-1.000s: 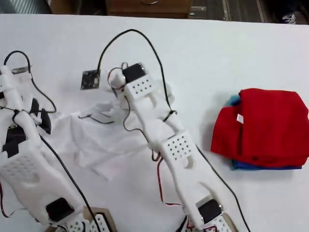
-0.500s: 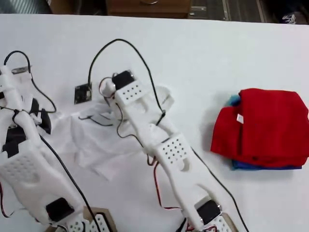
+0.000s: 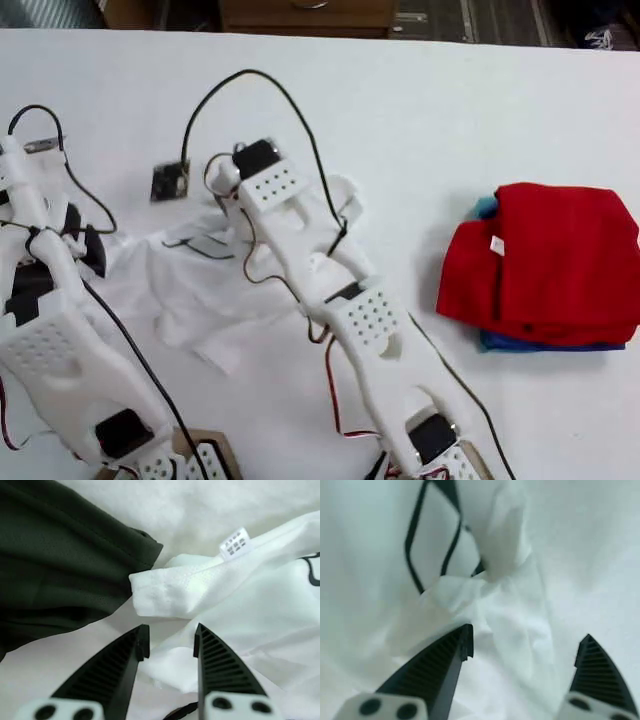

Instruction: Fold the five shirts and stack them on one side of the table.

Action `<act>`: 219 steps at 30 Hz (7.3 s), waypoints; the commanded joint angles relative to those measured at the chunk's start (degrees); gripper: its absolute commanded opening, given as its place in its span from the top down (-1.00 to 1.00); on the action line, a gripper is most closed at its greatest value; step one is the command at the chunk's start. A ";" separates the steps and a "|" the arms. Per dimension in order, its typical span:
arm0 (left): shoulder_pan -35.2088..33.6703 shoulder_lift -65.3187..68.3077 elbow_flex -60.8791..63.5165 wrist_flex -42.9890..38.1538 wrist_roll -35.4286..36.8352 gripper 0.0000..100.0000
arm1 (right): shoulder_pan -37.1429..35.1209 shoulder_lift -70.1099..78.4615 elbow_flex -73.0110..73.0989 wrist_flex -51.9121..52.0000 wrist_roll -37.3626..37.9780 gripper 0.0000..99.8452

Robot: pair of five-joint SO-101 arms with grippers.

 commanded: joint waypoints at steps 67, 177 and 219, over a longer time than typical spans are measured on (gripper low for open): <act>7.74 -4.31 -0.31 -1.93 0.35 0.65 | 16.75 -2.33 -18.81 4.09 -10.99 0.29; 3.52 -4.31 -0.22 -1.49 0.35 0.65 | 9.54 -10.15 7.12 6.73 21.19 0.39; 3.60 -4.31 -0.22 -1.67 0.35 0.65 | 8.75 -18.15 18.11 6.20 22.86 0.39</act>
